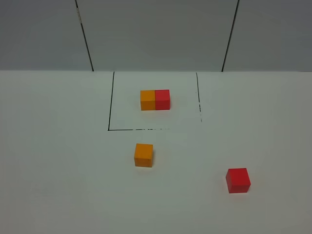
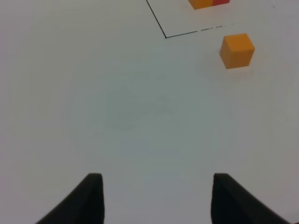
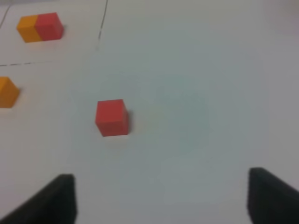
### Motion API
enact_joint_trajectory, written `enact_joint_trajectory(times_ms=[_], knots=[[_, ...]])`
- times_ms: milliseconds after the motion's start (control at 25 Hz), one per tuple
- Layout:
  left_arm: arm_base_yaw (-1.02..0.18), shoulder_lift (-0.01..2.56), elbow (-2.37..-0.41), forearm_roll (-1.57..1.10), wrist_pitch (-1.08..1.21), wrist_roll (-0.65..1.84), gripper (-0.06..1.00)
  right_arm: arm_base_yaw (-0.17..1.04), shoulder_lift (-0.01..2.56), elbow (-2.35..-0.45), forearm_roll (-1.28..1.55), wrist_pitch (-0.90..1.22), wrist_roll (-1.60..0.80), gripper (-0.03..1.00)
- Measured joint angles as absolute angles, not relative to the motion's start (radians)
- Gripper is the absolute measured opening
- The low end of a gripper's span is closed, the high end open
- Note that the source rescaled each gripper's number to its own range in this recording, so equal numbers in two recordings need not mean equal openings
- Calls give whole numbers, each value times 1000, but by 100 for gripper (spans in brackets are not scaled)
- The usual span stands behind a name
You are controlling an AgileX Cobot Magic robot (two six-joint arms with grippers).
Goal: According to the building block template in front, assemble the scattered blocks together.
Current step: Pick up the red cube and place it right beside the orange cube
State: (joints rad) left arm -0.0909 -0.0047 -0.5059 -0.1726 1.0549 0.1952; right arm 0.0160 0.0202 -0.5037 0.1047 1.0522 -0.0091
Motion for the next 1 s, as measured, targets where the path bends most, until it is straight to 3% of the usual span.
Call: enact_joint_trajectory(times_ms=[80,160,1000], knots=[[-91,-5,-506,-173,1055,195,29,16,60,-516,137,1031,-22,88],[-91,-5,-506,-173,1055,195,29,16,111,-530,169,1005,-39,99],[-91,-5,-506,-173,1055,195,29,55,1145,-713,459,790,-370,100]])
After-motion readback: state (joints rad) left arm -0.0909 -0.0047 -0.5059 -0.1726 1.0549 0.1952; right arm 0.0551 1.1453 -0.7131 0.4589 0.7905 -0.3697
